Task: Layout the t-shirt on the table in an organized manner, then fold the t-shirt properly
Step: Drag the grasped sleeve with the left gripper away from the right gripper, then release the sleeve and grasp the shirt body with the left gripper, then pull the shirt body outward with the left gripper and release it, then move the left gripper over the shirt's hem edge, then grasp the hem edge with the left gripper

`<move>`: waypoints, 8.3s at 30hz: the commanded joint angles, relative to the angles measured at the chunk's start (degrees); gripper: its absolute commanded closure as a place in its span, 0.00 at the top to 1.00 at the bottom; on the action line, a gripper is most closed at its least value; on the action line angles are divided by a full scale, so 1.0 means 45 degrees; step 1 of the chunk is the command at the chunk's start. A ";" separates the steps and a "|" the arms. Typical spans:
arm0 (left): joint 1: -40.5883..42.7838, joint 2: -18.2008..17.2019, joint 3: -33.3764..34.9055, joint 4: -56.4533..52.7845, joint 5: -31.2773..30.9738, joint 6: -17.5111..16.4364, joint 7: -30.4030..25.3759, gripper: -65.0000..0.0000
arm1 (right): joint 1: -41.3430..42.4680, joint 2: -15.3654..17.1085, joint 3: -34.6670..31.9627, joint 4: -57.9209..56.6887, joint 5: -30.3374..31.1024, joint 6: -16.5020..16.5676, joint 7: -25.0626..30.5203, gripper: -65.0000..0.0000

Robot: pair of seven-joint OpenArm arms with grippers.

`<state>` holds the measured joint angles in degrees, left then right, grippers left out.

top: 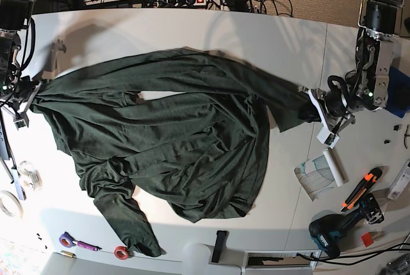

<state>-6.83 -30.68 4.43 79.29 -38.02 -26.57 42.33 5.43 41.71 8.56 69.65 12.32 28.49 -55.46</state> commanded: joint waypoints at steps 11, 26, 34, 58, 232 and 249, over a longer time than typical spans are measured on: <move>0.1399 -0.1321 -0.0811 0.1438 -0.2861 -0.0063 0.2433 0.00 | 0.0233 0.0389 0.0117 0.0155 -0.0024 -0.0053 -0.0102 0.00; 0.6475 -0.1326 -0.5183 0.7004 -0.3288 -0.0092 0.2414 0.00 | 0.0233 0.0393 0.0117 0.0155 -0.0029 -0.0049 -0.0282 0.00; 0.7655 -0.0447 -0.5217 0.7004 -0.3852 -0.1137 0.2361 0.00 | 0.0233 0.0393 0.0117 0.0155 -0.0034 -0.0039 -0.0437 0.00; 0.3235 0.1175 -0.1758 0.6183 -0.0865 -0.0015 0.1107 0.48 | 0.0233 0.0398 0.0117 0.0155 -0.0034 0.0005 -0.0627 0.00; -0.0180 0.0452 -0.5153 0.2317 -0.3308 -0.1982 0.1132 0.29 | 0.5712 -0.1899 0.0107 -0.8024 -0.2409 -0.2676 0.3512 0.00; -0.6528 0.3789 0.2089 -0.3944 0.2633 0.0991 -0.2545 0.34 | 0.5707 -0.1972 0.0107 -0.8024 -0.2268 -0.2633 0.2171 0.00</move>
<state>-34.33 -13.52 14.20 59.86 -25.61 -22.06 32.60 31.44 32.36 9.04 34.13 3.16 16.40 -41.19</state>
